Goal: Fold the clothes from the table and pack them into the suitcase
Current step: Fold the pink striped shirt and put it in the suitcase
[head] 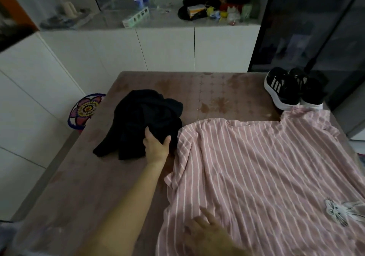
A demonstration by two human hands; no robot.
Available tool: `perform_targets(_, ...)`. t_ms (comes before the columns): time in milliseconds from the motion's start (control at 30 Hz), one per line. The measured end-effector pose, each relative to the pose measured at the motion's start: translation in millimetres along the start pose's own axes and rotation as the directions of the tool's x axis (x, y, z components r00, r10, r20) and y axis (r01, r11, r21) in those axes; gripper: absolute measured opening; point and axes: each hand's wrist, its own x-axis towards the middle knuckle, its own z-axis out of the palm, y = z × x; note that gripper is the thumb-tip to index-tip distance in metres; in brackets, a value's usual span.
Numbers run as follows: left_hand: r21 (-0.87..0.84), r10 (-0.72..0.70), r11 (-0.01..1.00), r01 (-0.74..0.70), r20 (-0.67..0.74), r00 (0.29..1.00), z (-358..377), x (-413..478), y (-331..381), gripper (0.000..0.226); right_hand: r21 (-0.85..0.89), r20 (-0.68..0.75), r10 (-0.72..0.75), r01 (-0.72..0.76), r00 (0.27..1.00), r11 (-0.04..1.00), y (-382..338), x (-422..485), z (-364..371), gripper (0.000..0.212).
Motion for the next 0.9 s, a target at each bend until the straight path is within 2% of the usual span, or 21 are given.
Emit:
perform_targets(33,0.091,0.019,0.996,-0.026,0.083,0.996,2.8,9.9,-1.3,0.088,-0.015,-0.019,0.015,-0.015,1.000,1.000,-2.6,5.2,4.0,0.015)
perform_targets(100,0.246,0.062,0.961,-0.125,0.247,0.967,8.3,31.4,-1.9,0.091,-0.017,-0.041,0.074,-0.075,0.996,0.997,-6.0,11.3,12.2,0.015)
perform_targets(167,0.209,0.117,0.957,-0.199,0.348,0.930,11.9,51.7,4.1,0.087,-0.063,-0.070,0.163,-0.168,0.984,0.984,-13.0,13.0,30.8,0.017)
perform_targets(233,0.142,0.182,0.956,-0.258,0.405,0.896,15.9,68.2,16.4,0.079,-0.098,-0.095,0.280,-0.289,0.955,0.952,-20.7,12.7,59.0,0.030)
perform_targets(333,0.053,0.268,0.946,-0.321,0.432,0.861,19.8,71.4,28.4,0.072,-0.135,-0.139,0.321,-0.339,0.937,0.931,-32.9,11.9,71.4,0.032)
perform_targets(467,-0.045,0.426,0.900,-0.434,0.311,0.850,29.9,13.2,1.7,0.054,-0.033,-0.278,0.239,-0.258,0.930,0.966,-31.5,12.9,35.8,0.039)
perform_targets(500,-0.030,0.405,0.910,-0.414,0.282,0.869,30.6,-1.4,-4.5,0.049,-0.032,-0.306,0.210,-0.230,0.929,0.973,-29.6,11.0,33.0,0.035)
perform_targets(567,0.017,0.288,0.953,-0.301,0.251,0.924,29.7,-19.5,-8.9,0.051,0.005,-0.264,0.165,-0.169,0.950,0.986,-22.7,5.3,29.9,0.030)
perform_targets(633,0.090,0.124,0.982,-0.164,0.340,0.932,25.7,-27.9,-6.0,0.053,0.022,-0.223,0.146,-0.144,0.964,0.989,-19.3,1.5,29.8,0.027)
perform_targets(700,0.220,0.007,0.965,-0.144,0.527,0.850,15.8,-36.0,-4.4,0.032,0.060,-0.229,0.163,-0.153,0.960,0.986,-19.6,3.1,24.1,0.030)
perform_targets(733,0.264,-0.030,0.950,-0.166,0.607,0.794,9.7,-38.1,-5.9,0.019,0.071,-0.216,0.170,-0.158,0.962,0.985,-19.4,4.7,17.5,0.027)
perform_targets(767,0.285,-0.047,0.942,-0.178,0.636,0.770,2.7,-36.8,-8.2,0.015,0.053,-0.234,0.158,-0.149,0.959,0.987,-19.0,5.4,12.4,0.020)
perform_targets(800,0.290,-0.042,0.939,-0.183,0.628,0.777,-7.1,-31.0,-7.5,0.015,0.028,-0.236,0.131,-0.128,0.963,0.991,-18.9,6.2,7.0,0.014)
perform_targets(900,0.342,0.096,0.905,-0.252,0.413,0.905,-45.4,11.1,0.9,0.021,-0.064,-0.234,0.007,-0.022,0.972,0.998,-22.2,-3.7,5.8,0.017)
